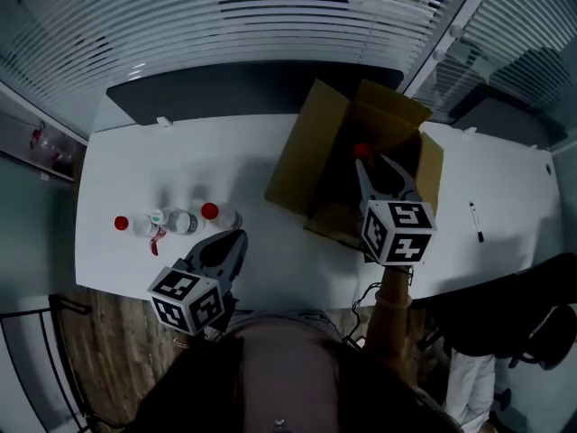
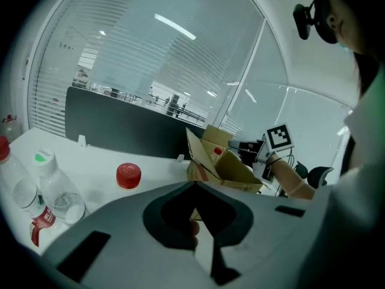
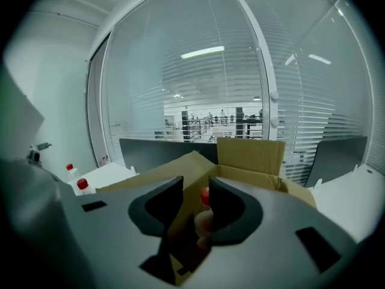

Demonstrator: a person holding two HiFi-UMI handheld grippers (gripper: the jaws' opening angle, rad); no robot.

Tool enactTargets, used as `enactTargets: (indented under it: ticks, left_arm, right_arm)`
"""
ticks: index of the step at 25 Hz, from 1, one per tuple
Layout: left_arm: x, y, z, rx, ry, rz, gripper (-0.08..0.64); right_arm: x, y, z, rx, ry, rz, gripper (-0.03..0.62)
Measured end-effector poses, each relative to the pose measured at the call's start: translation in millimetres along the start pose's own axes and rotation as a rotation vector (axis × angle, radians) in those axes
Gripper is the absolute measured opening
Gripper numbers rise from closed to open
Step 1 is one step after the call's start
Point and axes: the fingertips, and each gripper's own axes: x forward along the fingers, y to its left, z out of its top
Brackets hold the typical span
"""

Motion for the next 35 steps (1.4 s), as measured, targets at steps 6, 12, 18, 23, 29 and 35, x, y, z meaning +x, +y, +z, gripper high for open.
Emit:
enactTargets:
  ticks: [6,12,18,23,29,35]
  left_arm:
    - [15,8,4,-0.014,0.021,-0.002,0.006]
    - [30,12,5,-0.031,0.047,-0.010,0.006]
    - [43,17,3,-0.042,0.072,-0.014,0.006]
    - [51,21,2,-0.049,0.088,-0.014,0.006]
    - [51,22,3,-0.049,0.088,-0.016,0.006]
    - [45,20,3,-0.043,0.075,-0.022,0.006]
  right_arm:
    - [30,-14,-12,0.015,0.061,-0.029,0.155]
    - [52,-24,-22,0.031,0.114,-0.026,0.164]
    - [68,-27,-34,0.042,0.166,-0.012,0.167]
    - [76,-28,-44,0.029,0.205,-0.013,0.167]
    - [76,-26,-45,-0.012,0.209,-0.023,0.167]
    - [69,-20,-47,-0.040,0.221,-0.020,0.167]
